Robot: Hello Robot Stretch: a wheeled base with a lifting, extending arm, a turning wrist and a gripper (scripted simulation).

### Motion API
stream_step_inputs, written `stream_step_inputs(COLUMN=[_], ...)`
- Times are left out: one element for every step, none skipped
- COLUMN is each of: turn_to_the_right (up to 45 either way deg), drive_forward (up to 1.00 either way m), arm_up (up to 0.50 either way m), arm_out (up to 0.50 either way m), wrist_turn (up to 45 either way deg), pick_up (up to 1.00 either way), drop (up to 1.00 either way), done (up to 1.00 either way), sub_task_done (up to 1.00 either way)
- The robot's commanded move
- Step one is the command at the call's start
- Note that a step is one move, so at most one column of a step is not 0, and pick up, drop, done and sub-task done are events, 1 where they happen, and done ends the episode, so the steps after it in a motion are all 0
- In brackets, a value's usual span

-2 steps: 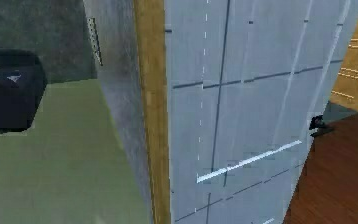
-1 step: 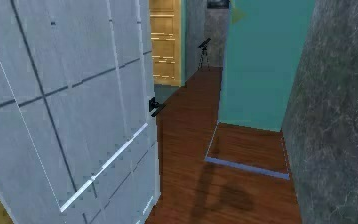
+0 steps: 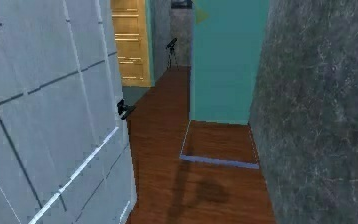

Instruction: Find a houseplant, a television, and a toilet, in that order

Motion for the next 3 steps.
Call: stream_step_inputs(turn_to_the_right=[0.0, 6.0, 3.0], drive_forward=[1.00, 0.00, 0.00], arm_up=[0.00, 0.00, 0.00], arm_out=[0.00, 0.00, 0.00], wrist_turn=[0.0, 0.0, 0.0], pick_up=[0.00, 0.00, 0.00], drop=[0.00, 0.00, 0.00], done=[0.00, 0.00, 0.00], sub_task_done=[0.00, 0.00, 0.00])
